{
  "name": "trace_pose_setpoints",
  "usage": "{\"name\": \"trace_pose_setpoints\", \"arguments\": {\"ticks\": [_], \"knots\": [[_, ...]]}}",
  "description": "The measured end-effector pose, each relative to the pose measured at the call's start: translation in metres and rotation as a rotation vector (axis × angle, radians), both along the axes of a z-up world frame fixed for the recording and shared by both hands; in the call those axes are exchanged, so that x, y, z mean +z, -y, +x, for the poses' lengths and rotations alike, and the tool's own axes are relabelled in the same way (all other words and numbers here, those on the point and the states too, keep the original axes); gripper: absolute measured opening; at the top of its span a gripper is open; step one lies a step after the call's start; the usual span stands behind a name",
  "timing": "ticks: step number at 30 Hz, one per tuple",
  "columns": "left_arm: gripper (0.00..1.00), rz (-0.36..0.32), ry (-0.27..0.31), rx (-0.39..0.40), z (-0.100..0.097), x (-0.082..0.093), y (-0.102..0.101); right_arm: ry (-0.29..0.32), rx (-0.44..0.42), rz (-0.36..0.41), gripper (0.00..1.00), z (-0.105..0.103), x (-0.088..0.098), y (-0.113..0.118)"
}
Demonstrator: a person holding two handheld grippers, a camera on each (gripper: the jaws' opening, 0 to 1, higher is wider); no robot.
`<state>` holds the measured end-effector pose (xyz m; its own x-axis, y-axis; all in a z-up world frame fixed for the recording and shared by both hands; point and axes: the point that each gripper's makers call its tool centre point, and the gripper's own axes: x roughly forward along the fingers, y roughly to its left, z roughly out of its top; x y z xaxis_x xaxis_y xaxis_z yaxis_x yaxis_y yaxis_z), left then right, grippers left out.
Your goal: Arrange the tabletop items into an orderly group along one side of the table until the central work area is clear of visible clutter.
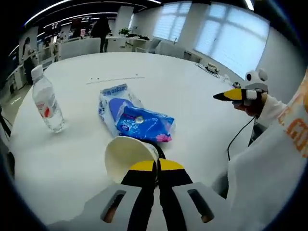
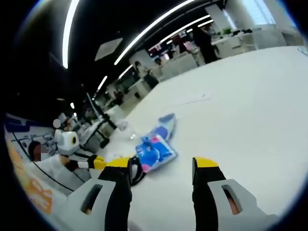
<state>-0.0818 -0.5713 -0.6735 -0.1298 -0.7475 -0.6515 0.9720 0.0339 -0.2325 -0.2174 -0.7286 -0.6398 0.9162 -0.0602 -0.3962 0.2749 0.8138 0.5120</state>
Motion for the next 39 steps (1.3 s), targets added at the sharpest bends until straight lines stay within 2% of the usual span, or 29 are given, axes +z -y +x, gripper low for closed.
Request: {"name": "trace_pose_setpoints", "arguments": {"ticks": [2, 5, 8, 13, 15, 18, 20, 23, 24, 26, 28, 30, 34, 35, 39], "knots": [[0.0, -0.011, 0.022, -0.046, -0.001, 0.004, 0.0, -0.011, 0.06, -0.039, 0.5, 0.004, 0.001, -0.008], [0.0, -0.028, 0.039, -0.162, -0.012, 0.02, -0.001, -0.018, 0.146, -0.092, 0.53, 0.013, 0.005, -0.022], [0.0, -0.053, 0.099, -0.302, -0.024, 0.036, -0.001, -0.019, 0.283, -0.164, 0.54, 0.027, 0.012, -0.046], [0.0, -0.107, 0.133, -0.496, -0.047, 0.069, 0.002, -0.009, 0.554, -0.276, 0.57, 0.045, 0.021, -0.093], [0.0, -0.111, 0.15, -0.568, -0.054, 0.078, 0.002, -0.015, 0.633, -0.315, 0.57, 0.05, 0.023, -0.104], [0.0, -0.09, 0.187, -0.684, -0.065, 0.086, 0.001, -0.018, 0.703, -0.311, 0.57, 0.057, 0.029, -0.114], [0.0, -0.108, 0.206, -0.743, -0.072, 0.094, 0.003, -0.009, 0.733, -0.352, 0.57, 0.062, 0.035, -0.115], [0.0, -0.14, 0.181, -0.784, -0.083, 0.104, 0.004, -0.024, 0.796, -0.384, 0.57, 0.062, 0.035, -0.12], [0.0, -0.151, 0.189, -0.815, -0.087, 0.106, 0.004, -0.034, 0.821, -0.418, 0.57, 0.062, 0.034, -0.122], [0.0, -0.188, 0.165, -0.862, -0.097, 0.112, 0.003, -0.06, 0.86, -0.469, 0.55, 0.061, 0.03, -0.124], [0.0, -0.222, 0.157, -0.849, -0.099, 0.118, 0.007, -0.026, 0.896, -0.511, 0.48, 0.061, 0.034, -0.132], [0.0, -0.219, 0.173, -0.853, -0.098, 0.118, 0.007, -0.015, 0.905, -0.488, 0.39, 0.059, 0.035, -0.138], [0.0, -0.227, 0.16, -0.843, -0.098, 0.121, 0.005, -0.007, 0.885, -0.505, 0.39, 0.061, 0.033, -0.141], [0.0, -0.21, 0.152, -0.789, -0.092, 0.12, 0.007, -0.012, 0.859, -0.506, 0.39, 0.063, 0.033, -0.138], [0.03, -0.212, 0.138, -0.694, -0.084, 0.122, 0.013, -0.004, 0.807, -0.516, 0.38, 0.069, 0.036, -0.132]]}}
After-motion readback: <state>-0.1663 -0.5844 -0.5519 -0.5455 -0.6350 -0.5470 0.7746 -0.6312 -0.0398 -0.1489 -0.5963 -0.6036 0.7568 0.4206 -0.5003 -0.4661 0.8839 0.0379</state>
